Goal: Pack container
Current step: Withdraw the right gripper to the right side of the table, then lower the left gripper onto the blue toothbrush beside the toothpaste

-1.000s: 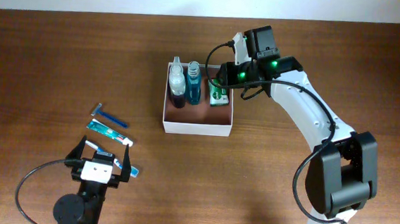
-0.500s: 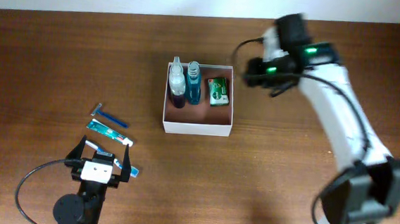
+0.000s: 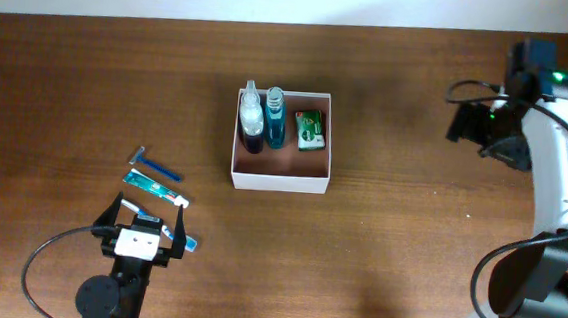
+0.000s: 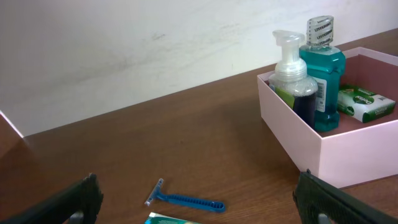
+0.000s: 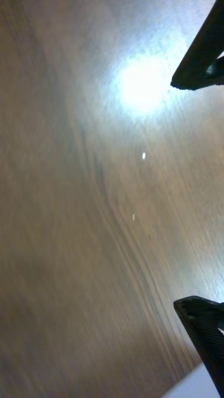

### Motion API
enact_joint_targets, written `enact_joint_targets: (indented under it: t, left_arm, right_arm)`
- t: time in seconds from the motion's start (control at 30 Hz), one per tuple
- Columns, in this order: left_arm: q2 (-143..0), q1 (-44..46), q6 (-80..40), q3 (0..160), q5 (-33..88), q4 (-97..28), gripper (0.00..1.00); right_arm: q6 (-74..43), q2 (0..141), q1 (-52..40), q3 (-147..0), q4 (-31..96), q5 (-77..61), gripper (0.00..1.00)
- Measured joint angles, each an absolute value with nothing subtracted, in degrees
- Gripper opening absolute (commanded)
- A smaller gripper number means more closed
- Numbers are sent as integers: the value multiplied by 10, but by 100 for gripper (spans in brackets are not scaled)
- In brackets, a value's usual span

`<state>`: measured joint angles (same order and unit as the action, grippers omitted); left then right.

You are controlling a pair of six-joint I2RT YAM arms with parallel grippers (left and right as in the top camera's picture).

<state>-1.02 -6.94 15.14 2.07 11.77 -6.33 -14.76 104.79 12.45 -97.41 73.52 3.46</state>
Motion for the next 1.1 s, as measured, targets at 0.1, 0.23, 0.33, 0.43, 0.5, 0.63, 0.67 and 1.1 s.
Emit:
enact_joint_targets:
  t: [0.1,0.23,0.33,0.43,0.5,0.63,0.67,1.1]
  left_arm:
    - [-10,-69,151,21,118,-63,99]
    - [-10,-69,151,21,118,-63,99]
    - [-10,-69,151,21,118,-63,99]
    - [-10,-69,151,21,118,-63,99]
    - [-10,-69,151,21,118,-63,99]
    - [-10,-69,150,21,121,-63,99]
    - [-10,-69,144,21,123,-63,99]
    - [-10,-69,10,20,235,15,99]
  right_arm:
    - [-148,1051,150,-973,735,39,99]
    - [-148,1051,168,-973,735,41,99]
    - [-148,1051,173,-973,735,41,99]
    - [-148,1051,173,-973,735,41,99]
    - [-148,1051,173,-973,735,41,99]
    - [-148,1051,173,-973,735,41,98]
    - [-148,1051,173,-973,735,41,99]
    - [-148,1051,173,-973,735,41,99]
